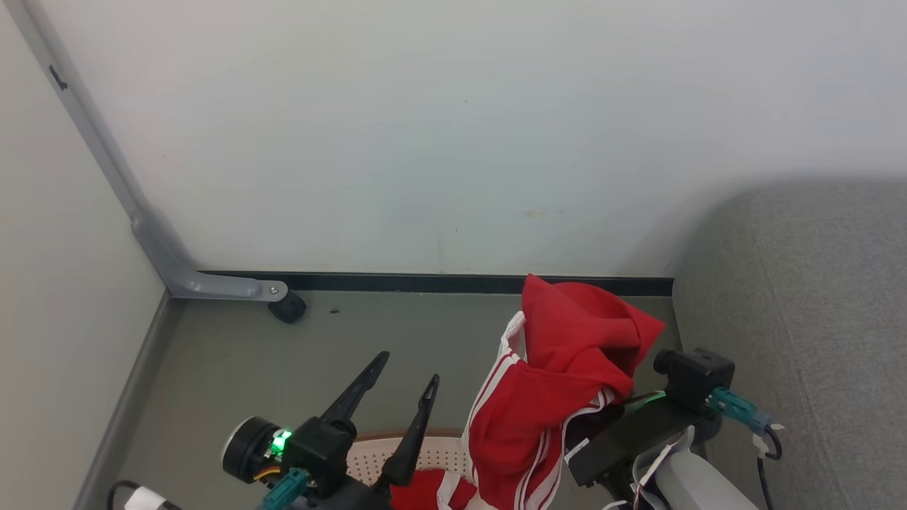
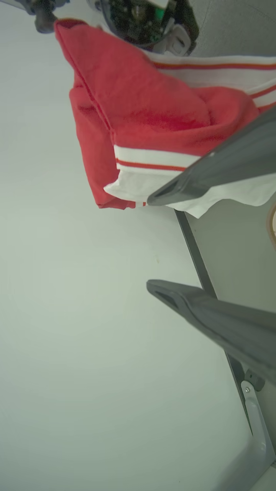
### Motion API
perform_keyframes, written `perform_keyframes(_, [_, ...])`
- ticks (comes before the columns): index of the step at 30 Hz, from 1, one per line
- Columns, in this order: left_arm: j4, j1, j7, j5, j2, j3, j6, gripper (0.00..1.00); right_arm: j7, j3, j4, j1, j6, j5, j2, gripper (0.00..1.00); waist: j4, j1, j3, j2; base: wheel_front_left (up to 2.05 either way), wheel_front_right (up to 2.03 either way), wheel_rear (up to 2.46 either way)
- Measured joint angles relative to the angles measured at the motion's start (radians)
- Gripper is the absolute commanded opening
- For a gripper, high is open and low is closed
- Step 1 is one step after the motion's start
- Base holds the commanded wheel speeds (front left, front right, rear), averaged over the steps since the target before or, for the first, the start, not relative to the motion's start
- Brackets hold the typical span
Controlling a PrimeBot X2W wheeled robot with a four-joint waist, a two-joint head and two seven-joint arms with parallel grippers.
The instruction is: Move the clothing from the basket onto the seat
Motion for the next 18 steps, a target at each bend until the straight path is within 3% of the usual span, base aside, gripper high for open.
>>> perform_keyframes(7, [0.006, 0.027, 0.0, -0.018, 0.01, 0.072, 0.029, 1.0, 0.0, -0.026, -0.004, 0.009, 0.001, 0.001, 0.0, 0.0, 0.005, 0.0, -0.013, 0.0, 0.0, 0.0, 0.0])
perform_keyframes(18, [-0.045, 0.129, 0.0, -0.031, 0.048, 0.224, 0.111, 1.0, 0.0, -0.09, -0.039, 0.09, 0.001, 0.004, -0.016, 0.0, 0.027, -0.0001, -0.05, 0.0, 0.0, 0.0, 0.0])
